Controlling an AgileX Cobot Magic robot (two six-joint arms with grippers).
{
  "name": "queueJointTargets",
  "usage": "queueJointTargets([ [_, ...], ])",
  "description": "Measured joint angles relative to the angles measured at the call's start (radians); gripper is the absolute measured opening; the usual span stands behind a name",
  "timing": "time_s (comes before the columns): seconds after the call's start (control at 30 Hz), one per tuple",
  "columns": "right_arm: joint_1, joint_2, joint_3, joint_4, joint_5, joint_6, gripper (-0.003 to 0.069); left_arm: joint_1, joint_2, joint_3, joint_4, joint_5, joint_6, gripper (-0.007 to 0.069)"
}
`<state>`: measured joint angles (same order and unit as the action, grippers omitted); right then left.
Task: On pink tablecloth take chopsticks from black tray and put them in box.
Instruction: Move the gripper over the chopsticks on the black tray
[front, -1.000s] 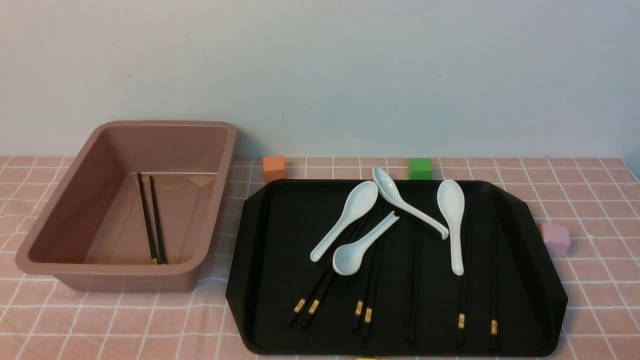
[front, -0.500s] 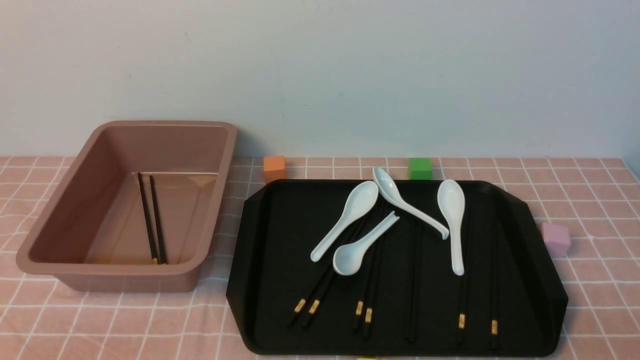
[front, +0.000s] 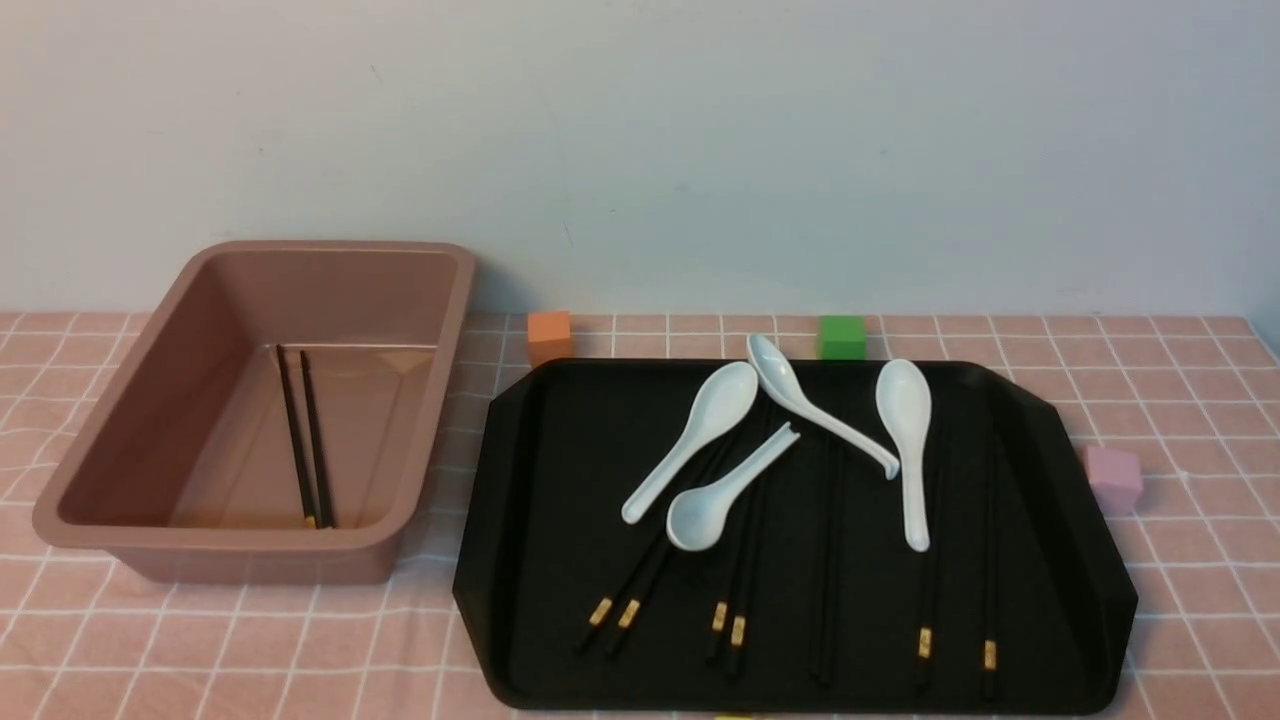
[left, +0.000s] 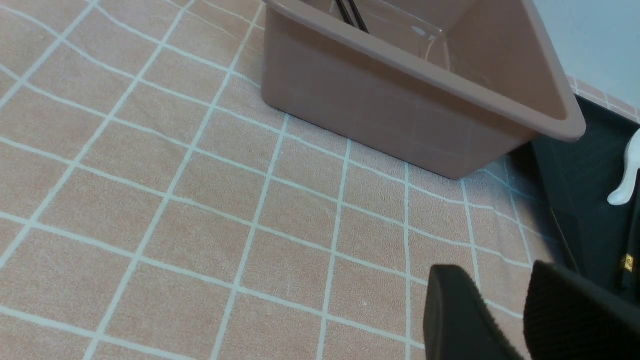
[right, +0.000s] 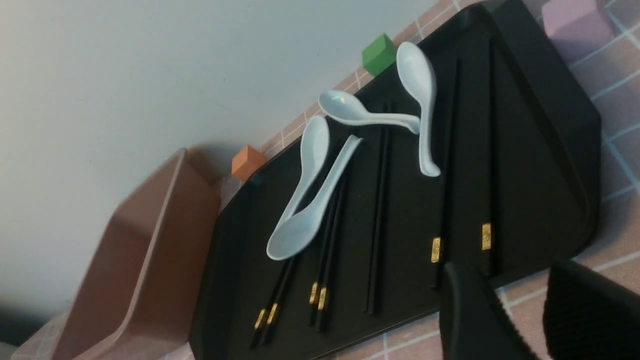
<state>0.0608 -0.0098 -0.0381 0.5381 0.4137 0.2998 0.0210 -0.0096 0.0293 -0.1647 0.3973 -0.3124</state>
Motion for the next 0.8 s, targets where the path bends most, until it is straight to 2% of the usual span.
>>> queueJointTargets([
  [0.1, 0.000, 0.025, -0.036, -0.006, 0.036, -0.003, 0.0183, 0.000, 0.000, 0.000, 0.000, 0.000, 0.000, 0.0229],
  [0.23, 0.000, 0.153, -0.129, -0.030, 0.127, -0.043, 0.0036, 0.000, 0.000, 0.000, 0.000, 0.000, 0.000, 0.0229],
  [0.3, 0.000, 0.250, -0.204, -0.047, 0.196, -0.094, -0.0004, 0.000, 0.000, 0.000, 0.000, 0.000, 0.000, 0.0229],
  [0.47, 0.000, 0.612, -0.455, -0.158, 0.441, -0.222, 0.0000, 0.000, 0.000, 0.000, 0.000, 0.000, 0.000, 0.0233],
  [0.53, 0.000, 0.677, -0.507, -0.182, 0.469, -0.231, 0.0000, 0.000, 0.000, 0.000, 0.000, 0.000, 0.000, 0.0235],
  [0.67, 0.010, 1.021, -0.711, -0.297, 0.555, -0.243, 0.0000, 0.000, 0.000, 0.000, 0.000, 0.000, 0.000, 0.0238],
  [0.8, 0.083, 1.239, -0.841, -0.346, 0.555, -0.223, 0.0000, 0.000, 0.000, 0.000, 0.000, 0.000, 0.000, 0.0238],
])
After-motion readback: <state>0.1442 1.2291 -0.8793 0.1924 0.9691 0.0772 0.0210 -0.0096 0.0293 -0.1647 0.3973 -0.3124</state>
